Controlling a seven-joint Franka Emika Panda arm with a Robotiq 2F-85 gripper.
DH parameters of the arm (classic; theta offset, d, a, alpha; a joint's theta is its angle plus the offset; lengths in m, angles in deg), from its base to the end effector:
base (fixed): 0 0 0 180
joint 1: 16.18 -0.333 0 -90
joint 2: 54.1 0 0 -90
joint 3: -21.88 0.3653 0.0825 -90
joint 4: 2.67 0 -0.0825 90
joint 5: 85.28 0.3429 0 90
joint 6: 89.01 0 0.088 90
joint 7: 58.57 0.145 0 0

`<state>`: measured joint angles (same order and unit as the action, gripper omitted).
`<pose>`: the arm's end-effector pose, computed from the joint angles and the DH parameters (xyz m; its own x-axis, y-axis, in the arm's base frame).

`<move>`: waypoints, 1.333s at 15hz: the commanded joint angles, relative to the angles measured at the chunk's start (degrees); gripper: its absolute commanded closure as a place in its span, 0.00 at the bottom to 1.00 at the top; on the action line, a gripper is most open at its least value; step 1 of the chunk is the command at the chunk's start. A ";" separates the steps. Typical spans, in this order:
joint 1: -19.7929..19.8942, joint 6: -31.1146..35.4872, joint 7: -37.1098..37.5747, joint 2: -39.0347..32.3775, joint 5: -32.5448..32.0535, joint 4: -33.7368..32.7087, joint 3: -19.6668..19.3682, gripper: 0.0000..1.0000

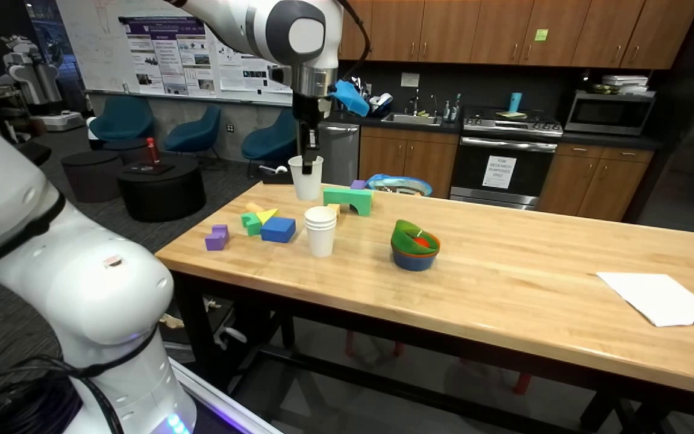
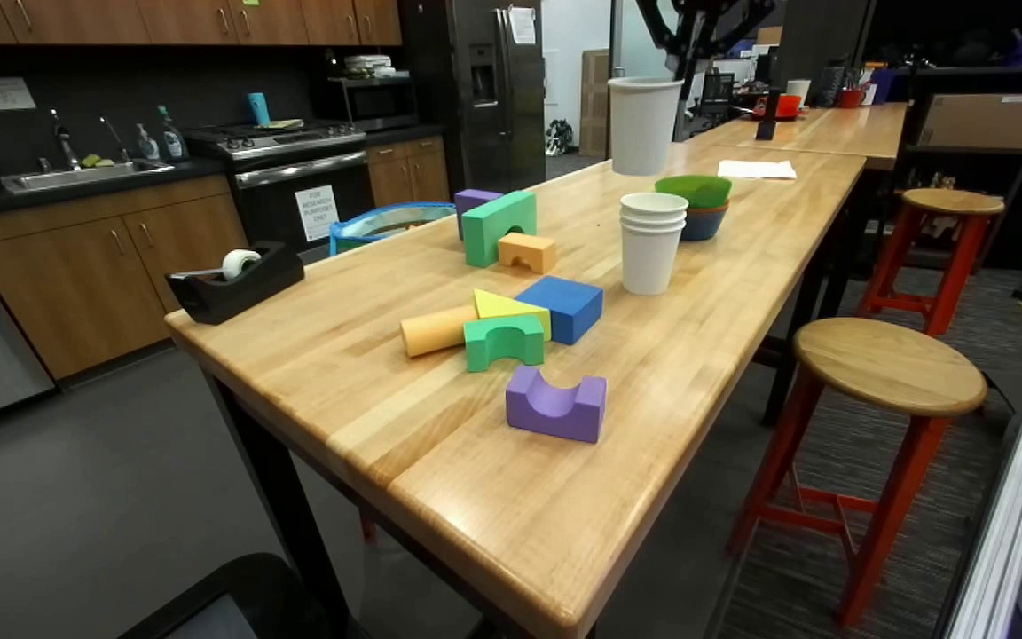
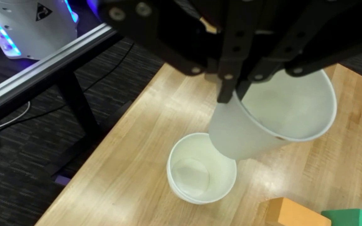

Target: Stack up the white paper cups

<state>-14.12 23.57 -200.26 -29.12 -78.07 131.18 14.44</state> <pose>0.3657 -0.0547 0.5271 -0.6485 0.7586 0.0632 0.7560 0.6321 0.1702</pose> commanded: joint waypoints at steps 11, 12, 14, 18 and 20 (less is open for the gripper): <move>-0.51 5.35 -3.22 -0.42 0.07 3.89 -4.59 0.99; -0.55 5.39 -3.43 -0.71 0.23 3.73 -4.78 0.99; -0.61 5.51 -3.80 -1.53 0.46 3.34 -5.08 0.99; -0.42 6.12 -4.50 -3.63 0.70 2.93 -5.52 0.99; -0.35 6.68 -4.41 -4.77 0.63 2.74 -5.45 0.99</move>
<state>-14.11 29.12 -203.43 -31.91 -77.99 134.91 9.51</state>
